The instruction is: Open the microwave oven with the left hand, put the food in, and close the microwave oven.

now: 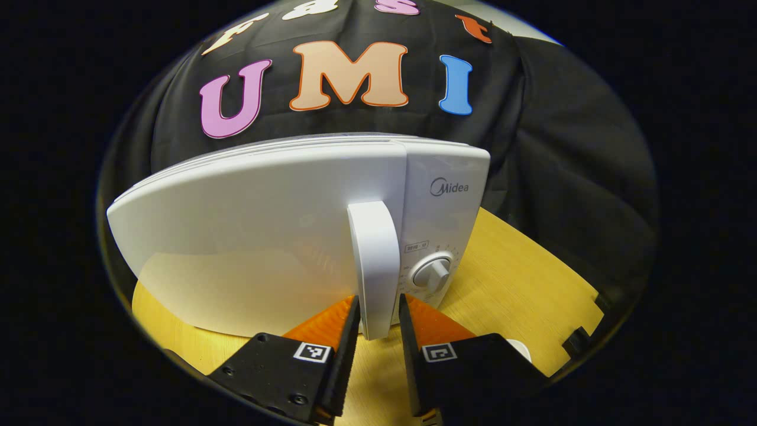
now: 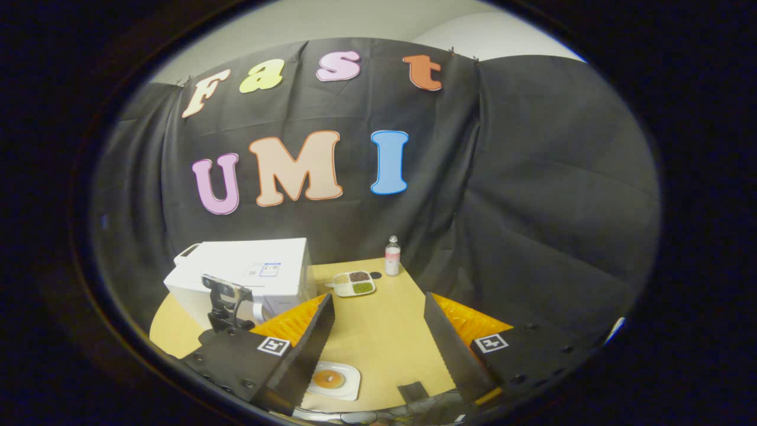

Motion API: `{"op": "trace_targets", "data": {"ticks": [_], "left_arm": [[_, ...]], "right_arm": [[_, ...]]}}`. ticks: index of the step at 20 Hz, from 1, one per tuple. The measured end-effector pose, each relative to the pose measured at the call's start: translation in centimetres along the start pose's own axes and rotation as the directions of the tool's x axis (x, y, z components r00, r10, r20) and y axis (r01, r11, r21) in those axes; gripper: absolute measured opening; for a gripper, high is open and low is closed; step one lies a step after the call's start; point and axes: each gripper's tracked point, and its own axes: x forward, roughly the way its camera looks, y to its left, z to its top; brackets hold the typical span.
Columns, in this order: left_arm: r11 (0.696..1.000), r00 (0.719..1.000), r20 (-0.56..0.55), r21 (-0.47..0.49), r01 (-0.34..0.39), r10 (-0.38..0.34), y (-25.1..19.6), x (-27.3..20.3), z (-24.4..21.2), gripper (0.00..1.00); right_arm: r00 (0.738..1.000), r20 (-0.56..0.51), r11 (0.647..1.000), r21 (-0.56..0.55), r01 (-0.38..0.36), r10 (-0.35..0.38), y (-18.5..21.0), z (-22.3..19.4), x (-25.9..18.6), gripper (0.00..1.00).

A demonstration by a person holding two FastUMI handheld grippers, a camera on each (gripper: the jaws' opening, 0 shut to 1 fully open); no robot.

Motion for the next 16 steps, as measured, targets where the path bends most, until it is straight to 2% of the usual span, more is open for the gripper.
{"op": "trace_targets", "data": {"ticks": [2,5,6,7,8,10,11,13,14,15,16], "left_arm": [[1.000,1.000,0.000,-0.005,-0.011,0.011,0.1,0.2,0.0,0.34],[1.000,1.000,-0.008,0.002,-0.013,0.013,0.0,0.2,0.0,0.28],[1.000,1.000,-0.005,-0.001,-0.018,0.018,0.1,0.0,-0.1,0.22],[1.000,1.000,-0.007,0.002,-0.021,0.022,0.1,0.3,0.0,0.19],[1.000,1.000,-0.006,0.006,-0.022,0.022,0.1,0.1,0.1,0.16],[1.000,1.000,-0.009,0.000,-0.022,0.022,0.1,0.0,0.0,0.13],[1.000,1.000,-0.007,0.000,-0.023,0.023,0.1,0.1,0.1,0.12],[0.999,0.999,-0.009,-0.007,-0.033,0.033,0.1,-0.1,0.1,0.08],[0.999,0.999,-0.013,-0.016,-0.039,0.039,0.1,0.0,0.1,0.07],[0.998,0.999,-0.021,-0.037,-0.048,0.047,0.2,-0.1,0.0,0.06],[0.997,0.998,-0.023,-0.057,-0.057,0.056,0.1,-0.1,-0.1,0.06]], "right_arm": [[1.000,-0.001,1.000,-0.009,-0.006,0.006,0.2,-0.1,-0.1,0.92],[1.000,-0.002,1.000,-0.026,-0.006,0.005,0.1,-0.4,-0.3,0.92],[1.000,-0.006,1.000,-0.028,-0.009,0.009,0.1,-0.5,-0.3,0.92],[1.000,-0.009,0.999,-0.029,-0.013,0.012,0.2,-0.7,-0.3,0.97],[1.000,-0.012,0.999,-0.028,-0.018,0.018,0.4,-0.8,-0.3,0.97],[0.999,-0.020,0.999,-0.023,-0.029,0.028,0.5,-1.2,-0.2,0.97],[0.999,-0.026,0.999,-0.021,-0.033,0.032,0.6,-1.5,-0.2,0.92],[0.999,-0.030,0.999,-0.029,-0.037,0.036,0.5,-1.8,-0.3,0.92],[0.999,-0.033,0.999,-0.037,-0.036,0.035,0.4,-1.9,-0.3,0.97],[0.999,-0.035,0.998,-0.042,-0.037,0.035,0.2,-2.1,-0.2,0.92],[0.999,-0.038,0.998,-0.044,-0.039,0.037,0.2,-2.2,-0.2,0.97]]}}
